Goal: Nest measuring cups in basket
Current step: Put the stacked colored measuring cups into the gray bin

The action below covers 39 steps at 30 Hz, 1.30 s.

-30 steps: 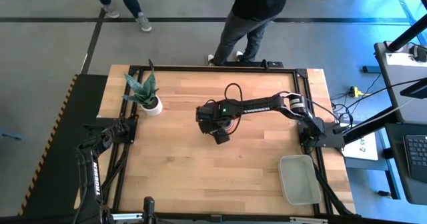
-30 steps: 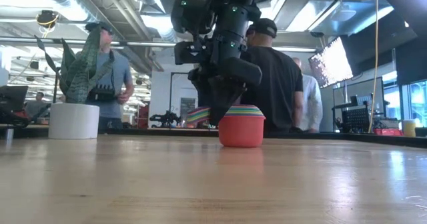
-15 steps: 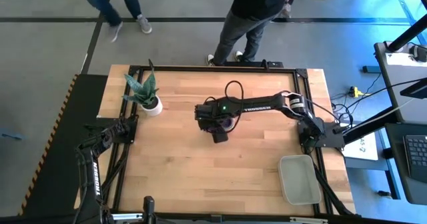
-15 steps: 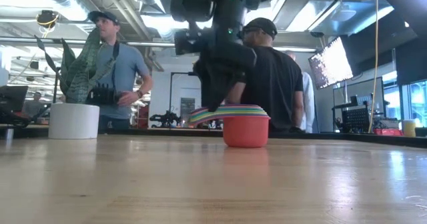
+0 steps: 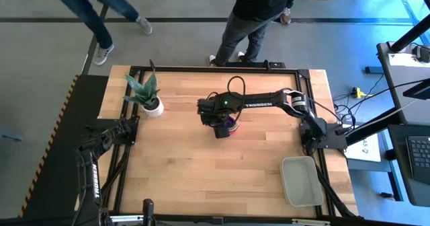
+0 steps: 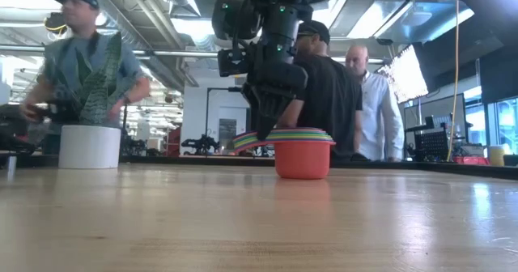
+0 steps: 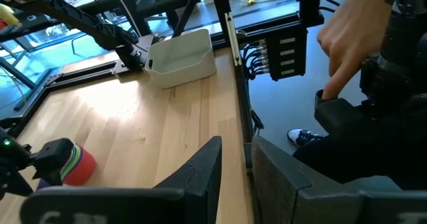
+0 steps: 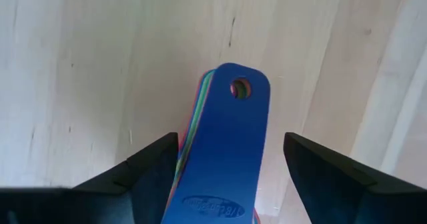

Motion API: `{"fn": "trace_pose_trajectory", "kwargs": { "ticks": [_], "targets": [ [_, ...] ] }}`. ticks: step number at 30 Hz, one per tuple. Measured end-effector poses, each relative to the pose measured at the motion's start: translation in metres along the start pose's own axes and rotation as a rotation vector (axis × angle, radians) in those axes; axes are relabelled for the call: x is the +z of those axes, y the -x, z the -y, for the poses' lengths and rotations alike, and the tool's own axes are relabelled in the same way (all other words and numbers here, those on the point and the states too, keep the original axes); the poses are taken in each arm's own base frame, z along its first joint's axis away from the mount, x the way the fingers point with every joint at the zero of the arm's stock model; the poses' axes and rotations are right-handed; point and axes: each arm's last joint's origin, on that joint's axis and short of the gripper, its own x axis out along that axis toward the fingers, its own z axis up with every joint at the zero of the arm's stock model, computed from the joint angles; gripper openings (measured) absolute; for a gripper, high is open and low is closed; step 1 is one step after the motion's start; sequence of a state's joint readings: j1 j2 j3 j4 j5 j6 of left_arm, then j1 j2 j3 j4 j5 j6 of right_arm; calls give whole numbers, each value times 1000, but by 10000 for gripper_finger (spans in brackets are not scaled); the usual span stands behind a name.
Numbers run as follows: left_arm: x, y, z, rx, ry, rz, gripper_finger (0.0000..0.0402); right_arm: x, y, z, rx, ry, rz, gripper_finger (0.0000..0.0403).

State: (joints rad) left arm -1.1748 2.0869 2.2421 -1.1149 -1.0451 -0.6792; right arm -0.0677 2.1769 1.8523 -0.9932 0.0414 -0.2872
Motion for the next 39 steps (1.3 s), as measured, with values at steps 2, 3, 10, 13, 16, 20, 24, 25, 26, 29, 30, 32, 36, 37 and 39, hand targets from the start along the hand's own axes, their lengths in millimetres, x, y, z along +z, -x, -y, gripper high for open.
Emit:
{"fn": "trace_pose_trajectory", "kwargs": {
  "ticks": [2,3,10,13,16,20,24,25,26,29,30,32,36,37,39],
  "targets": [
    [0,0,0,0,0,0,76,0,0,0,11,-12,3,275],
    [0,0,0,0,0,0,76,0,0,0,18,-24,4,275],
    [0,0,0,1,-3,-1,76,-3,0,-1,52,-102,-21,275],
    [0,0,0,0,-3,-2,76,-3,0,0,49,-132,-22,275],
    [-1,1,1,-3,-5,-1,76,-4,-2,3,48,-169,-25,275],
    [-2,4,2,-10,1,0,76,-8,-18,5,58,-177,-77,275],
    [-2,6,3,-12,6,5,76,-9,-32,4,66,-162,-109,275],
    [-3,7,3,-10,8,7,76,-9,-33,4,67,-153,-112,275],
    [-3,7,4,-9,8,9,76,-9,-33,4,67,-144,-111,275],
    [-3,7,3,-8,9,10,76,-7,-32,4,59,-140,-90,275],
    [-3,7,3,-7,8,9,76,-8,-31,5,59,-142,-95,275],
    [-3,7,3,-6,3,7,76,-9,-29,6,59,-145,-101,275],
    [-4,7,3,-2,-2,4,76,-9,-28,9,56,-149,-99,275],
    [-4,7,3,-2,-2,4,76,-9,-28,9,56,-149,-99,275],
    [-4,7,3,-2,0,4,76,-9,-28,9,56,-149,-99,275]
  ]
}}
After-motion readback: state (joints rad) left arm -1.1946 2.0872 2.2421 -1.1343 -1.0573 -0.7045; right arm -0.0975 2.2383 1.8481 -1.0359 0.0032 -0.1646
